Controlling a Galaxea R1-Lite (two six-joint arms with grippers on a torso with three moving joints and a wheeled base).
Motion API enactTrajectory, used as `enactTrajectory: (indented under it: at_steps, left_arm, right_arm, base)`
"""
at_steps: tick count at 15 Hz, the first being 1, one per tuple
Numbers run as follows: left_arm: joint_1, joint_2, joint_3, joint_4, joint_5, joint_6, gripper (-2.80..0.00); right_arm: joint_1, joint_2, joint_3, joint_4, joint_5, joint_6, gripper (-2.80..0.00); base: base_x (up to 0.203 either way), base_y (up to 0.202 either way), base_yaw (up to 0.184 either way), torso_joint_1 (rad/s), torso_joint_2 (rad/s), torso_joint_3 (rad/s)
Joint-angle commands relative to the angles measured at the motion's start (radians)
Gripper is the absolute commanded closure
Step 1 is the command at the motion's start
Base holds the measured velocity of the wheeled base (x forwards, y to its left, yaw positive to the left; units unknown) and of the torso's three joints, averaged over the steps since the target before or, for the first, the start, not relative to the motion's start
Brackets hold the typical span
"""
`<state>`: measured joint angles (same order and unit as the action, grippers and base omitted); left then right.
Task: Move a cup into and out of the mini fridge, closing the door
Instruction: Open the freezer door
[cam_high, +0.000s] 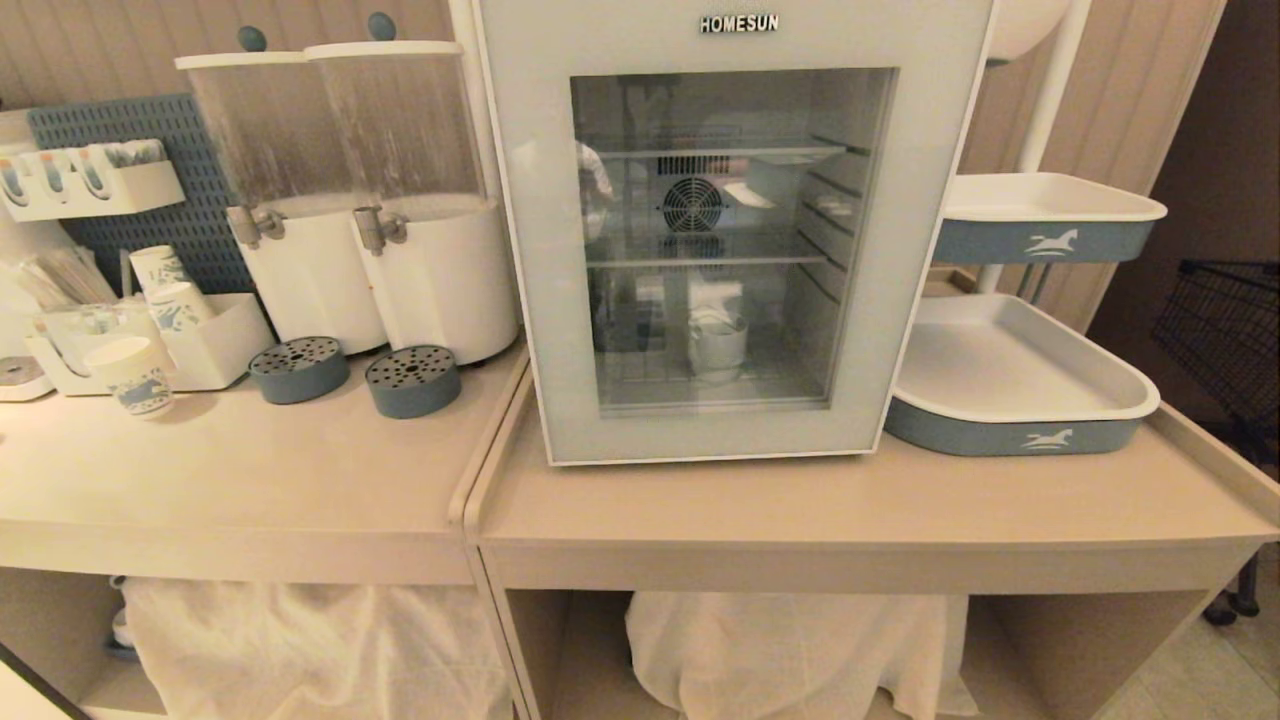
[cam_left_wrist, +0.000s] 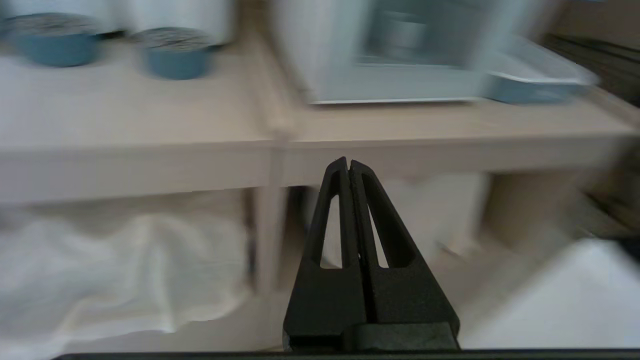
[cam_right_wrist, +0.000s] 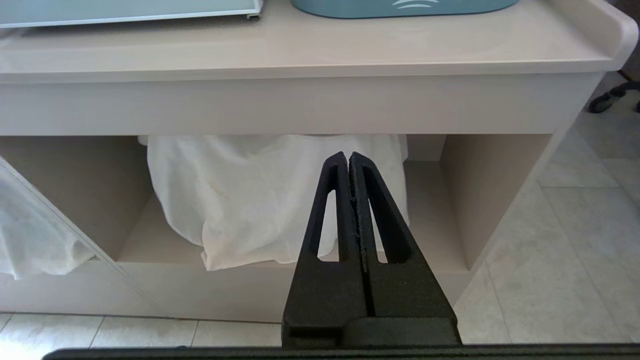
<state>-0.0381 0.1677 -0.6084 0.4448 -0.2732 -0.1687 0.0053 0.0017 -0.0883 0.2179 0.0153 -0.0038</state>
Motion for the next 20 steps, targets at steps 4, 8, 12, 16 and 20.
enactTrajectory:
  at_steps: [4, 8, 12, 16, 20]
  left_arm:
    - [-0.29, 0.247, -0.235, 0.061, 0.095, 0.005, 0.0]
    - [-0.434, 0.427, -0.374, 0.065, 0.195, 0.02, 0.0]
    - [-0.443, 0.654, -0.502, 0.045, 0.204, -0.01, 0.0]
    - [-0.405, 0.821, -0.633, 0.038, 0.161, -0.084, 0.0]
    - [-0.069, 0.963, -0.564, -0.117, -0.479, -0.017, 0.0]
  right_arm:
    - [0.001, 0.001, -0.001, 0.001, 0.0, -0.001, 0.0]
    - [0.001, 0.001, 0.0, 0.001, 0.0, -0.001, 0.0]
    - [0.001, 0.001, 0.0, 0.001, 0.0, -0.001, 0.0]
    - [0.001, 0.001, 0.001, 0.003, 0.0, -0.002, 0.0]
    - [0.001, 0.001, -0.001, 0.006, 0.002, -0.004, 0.0]
  base:
    - [0.0, 0.0, 0.0, 0.0, 0.0, 0.0]
    - [0.0, 0.0, 0.0, 0.0, 0.0, 0.0]
    - [0.0, 0.0, 0.0, 0.0, 0.0, 0.0]
    - [0.0, 0.0, 0.0, 0.0, 0.0, 0.0]
    - [0.0, 0.0, 0.0, 0.0, 0.0, 0.0]
